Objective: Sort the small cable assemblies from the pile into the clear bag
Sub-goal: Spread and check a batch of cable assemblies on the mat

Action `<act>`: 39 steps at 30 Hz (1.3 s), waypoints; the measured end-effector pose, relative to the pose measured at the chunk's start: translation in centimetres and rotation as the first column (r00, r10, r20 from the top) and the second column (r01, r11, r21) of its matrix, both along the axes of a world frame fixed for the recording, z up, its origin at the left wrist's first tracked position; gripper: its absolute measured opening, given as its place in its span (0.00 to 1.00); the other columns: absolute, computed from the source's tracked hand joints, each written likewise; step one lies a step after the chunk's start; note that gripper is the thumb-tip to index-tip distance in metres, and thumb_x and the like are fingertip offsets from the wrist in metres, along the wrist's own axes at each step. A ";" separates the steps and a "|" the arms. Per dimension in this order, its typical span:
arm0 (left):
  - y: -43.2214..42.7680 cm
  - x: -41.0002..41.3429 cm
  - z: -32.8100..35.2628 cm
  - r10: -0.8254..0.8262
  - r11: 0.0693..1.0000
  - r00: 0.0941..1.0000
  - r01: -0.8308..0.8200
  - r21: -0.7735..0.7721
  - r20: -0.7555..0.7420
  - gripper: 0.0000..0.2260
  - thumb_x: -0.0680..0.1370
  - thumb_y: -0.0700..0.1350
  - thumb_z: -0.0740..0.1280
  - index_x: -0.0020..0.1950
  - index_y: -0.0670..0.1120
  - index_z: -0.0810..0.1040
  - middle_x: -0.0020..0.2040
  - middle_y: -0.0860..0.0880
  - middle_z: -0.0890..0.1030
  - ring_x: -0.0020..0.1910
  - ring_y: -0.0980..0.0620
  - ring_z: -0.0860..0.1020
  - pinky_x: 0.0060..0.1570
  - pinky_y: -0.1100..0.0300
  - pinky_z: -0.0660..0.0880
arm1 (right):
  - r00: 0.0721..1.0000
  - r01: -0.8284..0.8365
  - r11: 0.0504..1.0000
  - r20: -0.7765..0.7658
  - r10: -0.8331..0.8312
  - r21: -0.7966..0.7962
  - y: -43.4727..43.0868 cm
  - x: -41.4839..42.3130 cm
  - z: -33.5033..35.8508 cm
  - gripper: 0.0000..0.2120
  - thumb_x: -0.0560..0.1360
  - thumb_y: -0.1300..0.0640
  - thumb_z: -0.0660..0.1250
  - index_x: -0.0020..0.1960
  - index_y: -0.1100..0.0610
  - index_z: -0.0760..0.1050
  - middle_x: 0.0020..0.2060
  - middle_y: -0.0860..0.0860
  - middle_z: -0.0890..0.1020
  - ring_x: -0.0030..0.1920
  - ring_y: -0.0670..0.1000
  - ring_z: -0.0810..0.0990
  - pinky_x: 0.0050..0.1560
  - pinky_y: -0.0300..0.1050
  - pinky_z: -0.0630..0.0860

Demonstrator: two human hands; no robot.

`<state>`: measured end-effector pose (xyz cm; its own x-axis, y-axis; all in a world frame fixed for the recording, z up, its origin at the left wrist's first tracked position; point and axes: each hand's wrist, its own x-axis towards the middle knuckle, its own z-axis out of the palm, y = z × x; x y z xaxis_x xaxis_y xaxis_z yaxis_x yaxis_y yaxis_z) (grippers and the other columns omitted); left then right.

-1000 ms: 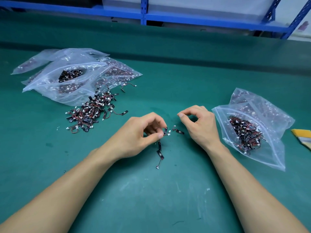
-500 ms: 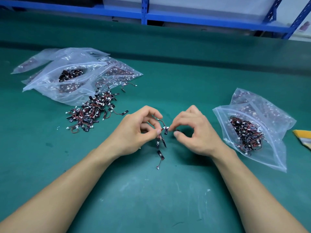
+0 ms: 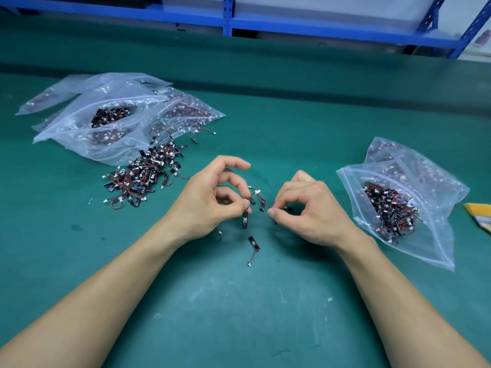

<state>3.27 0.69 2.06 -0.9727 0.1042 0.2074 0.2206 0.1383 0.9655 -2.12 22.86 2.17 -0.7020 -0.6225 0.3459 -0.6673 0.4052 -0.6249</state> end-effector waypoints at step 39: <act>-5.1 -1.3 0.1 0.306 0.657 0.843 -0.523 -0.543 -0.443 0.07 0.75 0.41 0.72 0.52 0.50 0.81 0.39 0.60 0.80 0.35 0.58 0.77 0.44 0.62 0.75 | 0.970 -0.172 0.949 -0.124 0.211 0.265 -1.2 1.8 0.3 0.08 0.70 0.44 0.76 0.44 0.47 0.86 0.39 0.43 0.78 0.42 0.48 0.68 0.45 0.54 0.71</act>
<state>1.95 -4.45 2.19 -0.8485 -0.0861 0.5222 0.2342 0.8238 0.5162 -0.37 21.67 2.48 -0.5135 -0.8201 0.2526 -0.8252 0.3911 -0.4076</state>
